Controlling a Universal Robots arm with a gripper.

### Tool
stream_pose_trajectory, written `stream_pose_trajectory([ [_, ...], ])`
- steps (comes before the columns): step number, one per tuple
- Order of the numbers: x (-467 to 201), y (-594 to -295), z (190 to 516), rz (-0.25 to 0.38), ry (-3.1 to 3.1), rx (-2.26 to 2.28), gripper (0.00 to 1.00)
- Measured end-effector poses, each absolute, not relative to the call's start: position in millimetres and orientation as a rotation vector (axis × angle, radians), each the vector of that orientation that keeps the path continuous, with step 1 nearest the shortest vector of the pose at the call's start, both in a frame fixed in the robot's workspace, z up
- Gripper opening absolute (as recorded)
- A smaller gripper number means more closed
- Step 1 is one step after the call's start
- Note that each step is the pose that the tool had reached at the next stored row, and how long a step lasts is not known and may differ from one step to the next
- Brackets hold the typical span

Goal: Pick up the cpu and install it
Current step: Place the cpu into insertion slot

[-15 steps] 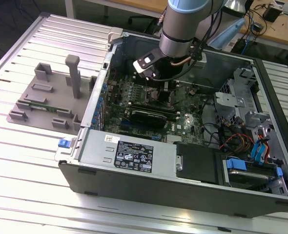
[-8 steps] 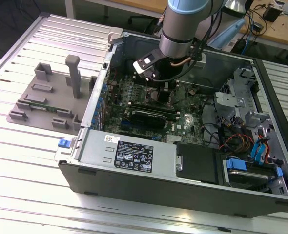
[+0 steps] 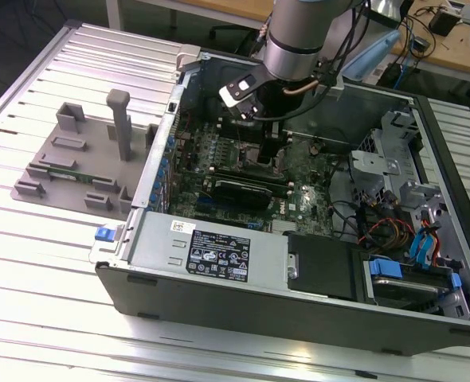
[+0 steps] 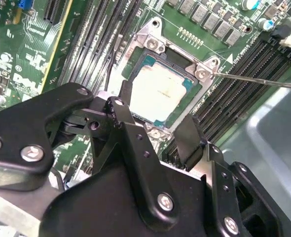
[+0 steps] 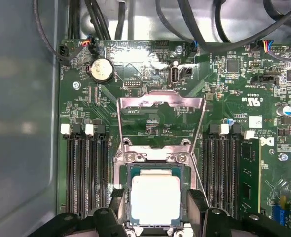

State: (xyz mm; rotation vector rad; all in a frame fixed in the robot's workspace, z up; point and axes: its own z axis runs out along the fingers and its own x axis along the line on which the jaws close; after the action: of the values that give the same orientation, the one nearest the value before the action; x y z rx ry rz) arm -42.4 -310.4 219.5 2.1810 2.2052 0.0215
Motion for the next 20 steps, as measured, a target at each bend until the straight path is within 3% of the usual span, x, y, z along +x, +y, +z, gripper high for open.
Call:
stream_pose_trajectory([
  [4,-42.5,-310.4,220.3,0.021,2.205,2.181,0.6],
  [6,-42.5,-310.4,220.5,0.021,2.205,2.181,0.41],
  [7,-42.5,-310.4,220.6,0.021,2.205,2.181,0.41],
  [12,-42.5,-310.4,221.6,0.021,2.205,2.181,0.11],
  [20,-42.8,-310.9,213.8,0.024,2.204,2.18,0.11],
])
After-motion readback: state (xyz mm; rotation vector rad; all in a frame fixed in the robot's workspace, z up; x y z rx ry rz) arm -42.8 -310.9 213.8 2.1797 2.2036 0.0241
